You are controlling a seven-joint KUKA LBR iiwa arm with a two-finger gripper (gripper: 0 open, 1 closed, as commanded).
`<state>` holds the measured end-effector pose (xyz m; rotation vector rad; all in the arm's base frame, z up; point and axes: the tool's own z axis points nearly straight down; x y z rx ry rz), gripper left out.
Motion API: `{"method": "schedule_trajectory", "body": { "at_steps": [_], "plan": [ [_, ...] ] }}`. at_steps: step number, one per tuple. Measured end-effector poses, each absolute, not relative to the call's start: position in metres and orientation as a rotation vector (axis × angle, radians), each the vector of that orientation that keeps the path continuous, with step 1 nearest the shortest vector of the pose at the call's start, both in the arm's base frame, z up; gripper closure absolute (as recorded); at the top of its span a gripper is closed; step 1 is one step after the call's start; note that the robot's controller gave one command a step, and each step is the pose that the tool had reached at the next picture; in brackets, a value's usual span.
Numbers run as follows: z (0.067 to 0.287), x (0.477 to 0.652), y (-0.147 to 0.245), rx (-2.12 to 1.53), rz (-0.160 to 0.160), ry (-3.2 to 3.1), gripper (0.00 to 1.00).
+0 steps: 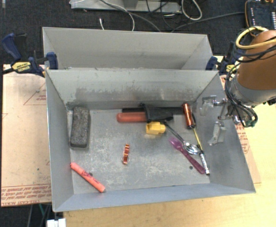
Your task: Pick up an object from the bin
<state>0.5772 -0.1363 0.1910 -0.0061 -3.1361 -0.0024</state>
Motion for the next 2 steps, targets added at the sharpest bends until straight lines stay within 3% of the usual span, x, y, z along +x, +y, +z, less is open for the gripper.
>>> {"method": "schedule_trajectory", "body": {
  "at_steps": [1, 2],
  "plan": [
    [0.196, 0.579, -0.135, 0.0, -0.001, -3.143, 0.0],
    [0.066, 0.562, -0.129, -0.126, -0.006, -3.134, 0.0]
  ]
}}
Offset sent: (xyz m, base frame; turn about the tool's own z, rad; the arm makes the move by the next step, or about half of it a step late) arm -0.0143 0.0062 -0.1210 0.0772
